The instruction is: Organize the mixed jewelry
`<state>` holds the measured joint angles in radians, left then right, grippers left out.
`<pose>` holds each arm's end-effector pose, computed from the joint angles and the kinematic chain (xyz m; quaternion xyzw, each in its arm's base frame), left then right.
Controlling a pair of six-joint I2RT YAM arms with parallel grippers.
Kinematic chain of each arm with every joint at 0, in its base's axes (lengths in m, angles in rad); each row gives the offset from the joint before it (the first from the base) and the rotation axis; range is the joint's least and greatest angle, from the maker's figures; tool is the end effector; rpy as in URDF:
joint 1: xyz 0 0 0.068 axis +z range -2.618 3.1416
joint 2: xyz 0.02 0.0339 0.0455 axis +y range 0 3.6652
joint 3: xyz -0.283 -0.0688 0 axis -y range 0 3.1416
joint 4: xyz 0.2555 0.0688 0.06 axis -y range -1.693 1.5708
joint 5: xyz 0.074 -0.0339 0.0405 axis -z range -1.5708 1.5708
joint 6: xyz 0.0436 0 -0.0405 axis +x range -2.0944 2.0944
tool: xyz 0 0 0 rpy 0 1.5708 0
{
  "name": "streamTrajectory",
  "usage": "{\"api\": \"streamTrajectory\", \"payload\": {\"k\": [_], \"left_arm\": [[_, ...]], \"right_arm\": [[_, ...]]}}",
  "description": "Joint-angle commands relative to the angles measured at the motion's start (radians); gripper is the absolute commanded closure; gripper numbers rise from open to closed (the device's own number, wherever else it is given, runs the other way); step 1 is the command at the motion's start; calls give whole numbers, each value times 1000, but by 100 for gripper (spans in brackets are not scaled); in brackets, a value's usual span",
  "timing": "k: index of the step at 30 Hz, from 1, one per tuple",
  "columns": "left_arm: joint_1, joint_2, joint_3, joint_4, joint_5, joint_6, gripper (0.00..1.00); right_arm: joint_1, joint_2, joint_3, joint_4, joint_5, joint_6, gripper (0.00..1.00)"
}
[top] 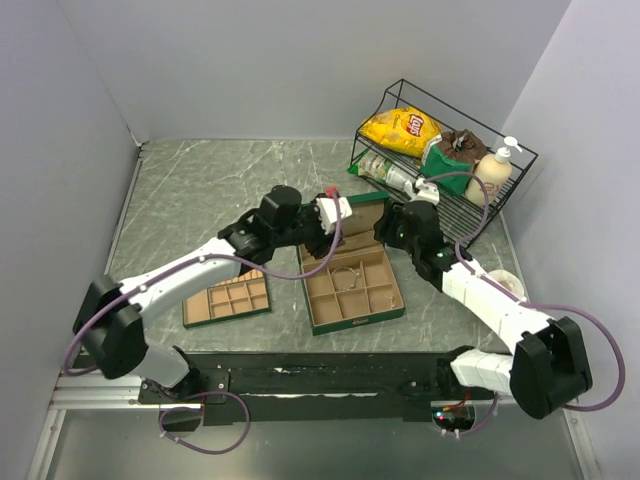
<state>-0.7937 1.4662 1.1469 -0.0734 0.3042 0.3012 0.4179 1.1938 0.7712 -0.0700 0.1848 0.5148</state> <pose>0.2422 -0.2649 0.3275 0.4997 0.6579 -0.2560 0.5019 0.2559 0.1049 0.2713 0.0887 0.8512 0.1591 0.4922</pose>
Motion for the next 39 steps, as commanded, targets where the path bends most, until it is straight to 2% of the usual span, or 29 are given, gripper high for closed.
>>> {"api": "streamTrajectory", "payload": {"k": [1,6,10,12,13,14,18,24,28,29,31,32,33,36,39], "left_arm": [[-6,-115,-38,11,-46,-88,38],[-6,-233,-85,-2,-125,-155,31],[-4,-306,-124,-22,-272,-215,14],[2,-352,-162,-20,-301,-232,7],[7,-368,-177,-19,-301,-255,1],[22,-394,-200,-23,-344,-266,3],[97,-446,-219,-77,-366,-358,4],[289,-572,-271,-150,-418,-410,4],[448,-635,-303,-213,-425,-427,4],[476,-635,-311,-227,-422,-424,4],[566,-626,-317,-249,-409,-427,4],[592,-623,-325,-255,-402,-432,4],[614,-621,-328,-250,-413,-463,4],[691,-603,-325,-244,-381,-514,4],[760,-578,-331,-230,-370,-551,4]], "right_arm": [[-8,-85,-52,-33,-4,-9,41],[-10,-164,-139,-91,-16,-25,40],[-25,-183,-173,-172,-5,-44,40],[-33,-172,-184,-191,-5,-45,40],[-36,-168,-188,-192,-13,-53,40],[-44,-152,-190,-195,-27,-55,40],[-57,-90,-179,-191,-50,-55,40],[-68,15,-158,-165,-97,-67,46],[-68,68,-151,-134,-139,-68,57],[-68,79,-144,-134,-146,-68,64],[-67,113,-124,-128,-162,-68,71],[-70,124,-118,-126,-169,-67,80],[-68,131,-109,-123,-169,-59,83],[-68,162,-70,-122,-174,-50,91],[-68,204,-21,-111,-174,-42,93]]}}
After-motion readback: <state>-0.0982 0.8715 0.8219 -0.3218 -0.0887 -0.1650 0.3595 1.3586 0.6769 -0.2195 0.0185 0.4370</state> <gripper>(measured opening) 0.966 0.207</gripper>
